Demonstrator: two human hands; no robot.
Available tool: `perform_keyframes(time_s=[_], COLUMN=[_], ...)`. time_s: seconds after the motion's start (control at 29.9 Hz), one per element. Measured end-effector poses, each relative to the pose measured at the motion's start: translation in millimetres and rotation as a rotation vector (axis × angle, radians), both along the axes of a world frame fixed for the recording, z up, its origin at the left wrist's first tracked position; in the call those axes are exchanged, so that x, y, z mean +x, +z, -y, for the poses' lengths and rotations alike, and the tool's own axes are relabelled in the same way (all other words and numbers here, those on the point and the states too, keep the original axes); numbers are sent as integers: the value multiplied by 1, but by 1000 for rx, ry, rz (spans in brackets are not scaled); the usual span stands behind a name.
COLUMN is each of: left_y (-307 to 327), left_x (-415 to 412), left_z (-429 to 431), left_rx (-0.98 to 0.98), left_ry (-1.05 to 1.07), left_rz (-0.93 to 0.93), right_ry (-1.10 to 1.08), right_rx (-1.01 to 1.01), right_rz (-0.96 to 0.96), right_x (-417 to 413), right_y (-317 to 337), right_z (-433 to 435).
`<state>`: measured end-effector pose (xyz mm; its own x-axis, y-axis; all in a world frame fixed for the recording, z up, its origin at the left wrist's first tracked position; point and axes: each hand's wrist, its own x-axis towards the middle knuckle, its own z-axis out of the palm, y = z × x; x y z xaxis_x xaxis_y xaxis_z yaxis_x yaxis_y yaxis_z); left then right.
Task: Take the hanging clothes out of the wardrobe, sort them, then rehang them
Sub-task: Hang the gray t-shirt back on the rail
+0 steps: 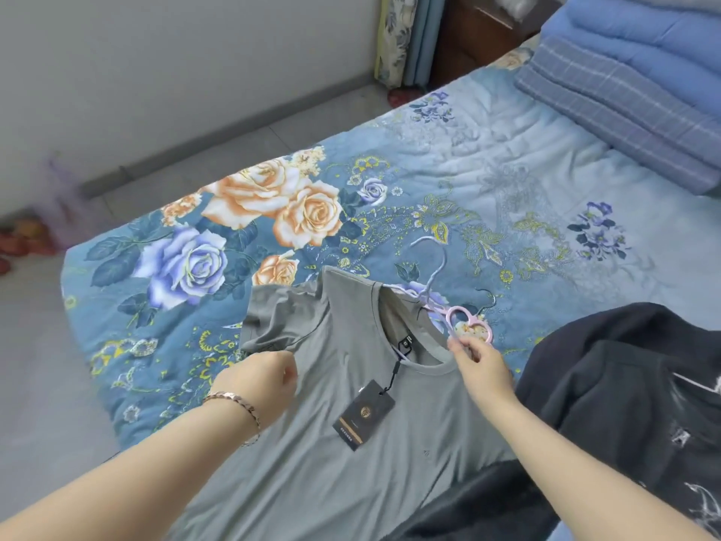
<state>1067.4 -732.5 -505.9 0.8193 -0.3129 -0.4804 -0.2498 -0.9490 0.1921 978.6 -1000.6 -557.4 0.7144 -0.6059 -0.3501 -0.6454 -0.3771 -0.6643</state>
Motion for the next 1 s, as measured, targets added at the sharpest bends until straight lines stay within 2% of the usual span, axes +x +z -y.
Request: perform_keyframes(time_s=[0.13,0.37,0.5,0.64,0.74,0.87,1.0], left_y=[47,146,196,241,278,324,361], left_x=[-13,-66,-115,-184,-249,-347,-458], left_z=[-39,-159,-248,-343,-411,-494,-559], left_rx=[-52,-63,-62,-47,-55,-49,-39], left_ry=[62,211,328,481,615,760,959], left_rz=[27,84,163,240,293,374,420], right_ry=[74,462,660,843,951,1049,1266], right_rx=[-76,-176,-145,-122,-107,44,229], right_rz=[117,312,418,529,545,538,478], right_x=[0,-17,-46,-86,-123,-174,-230], right_y=[57,195,259,323,366,415,463], right_z=[-53,-183,-269,-368,-445,-545,-633])
